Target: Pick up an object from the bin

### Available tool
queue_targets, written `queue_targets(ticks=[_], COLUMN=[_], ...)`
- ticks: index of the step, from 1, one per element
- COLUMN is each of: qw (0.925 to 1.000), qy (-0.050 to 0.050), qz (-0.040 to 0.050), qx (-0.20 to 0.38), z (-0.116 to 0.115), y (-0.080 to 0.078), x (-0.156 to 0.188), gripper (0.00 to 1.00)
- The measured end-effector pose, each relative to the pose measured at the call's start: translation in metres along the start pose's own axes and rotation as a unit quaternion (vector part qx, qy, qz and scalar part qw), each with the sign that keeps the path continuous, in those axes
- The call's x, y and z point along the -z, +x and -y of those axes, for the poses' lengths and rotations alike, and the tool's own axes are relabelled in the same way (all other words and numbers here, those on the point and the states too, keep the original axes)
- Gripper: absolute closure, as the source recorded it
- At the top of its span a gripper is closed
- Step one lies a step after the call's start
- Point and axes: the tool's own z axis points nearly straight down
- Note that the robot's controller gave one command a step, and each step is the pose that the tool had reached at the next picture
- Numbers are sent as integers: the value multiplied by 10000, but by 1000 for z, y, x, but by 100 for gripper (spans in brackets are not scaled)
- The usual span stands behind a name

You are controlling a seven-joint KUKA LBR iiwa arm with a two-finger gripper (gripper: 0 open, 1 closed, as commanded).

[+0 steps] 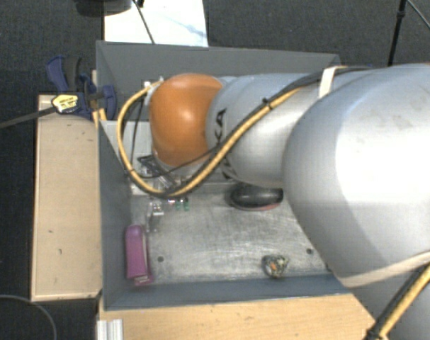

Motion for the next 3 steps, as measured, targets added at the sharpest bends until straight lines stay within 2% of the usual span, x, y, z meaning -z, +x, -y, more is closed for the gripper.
queue_targets(ticks=[1,2,3], qw=[9992,9993,10000], qy=[-66,-39,31], qz=[69,123,-29], qx=[397,339,-54], z=[21,42,165], y=[-10,-14,9], x=[-17,-17,-7], gripper=[0,0,0])
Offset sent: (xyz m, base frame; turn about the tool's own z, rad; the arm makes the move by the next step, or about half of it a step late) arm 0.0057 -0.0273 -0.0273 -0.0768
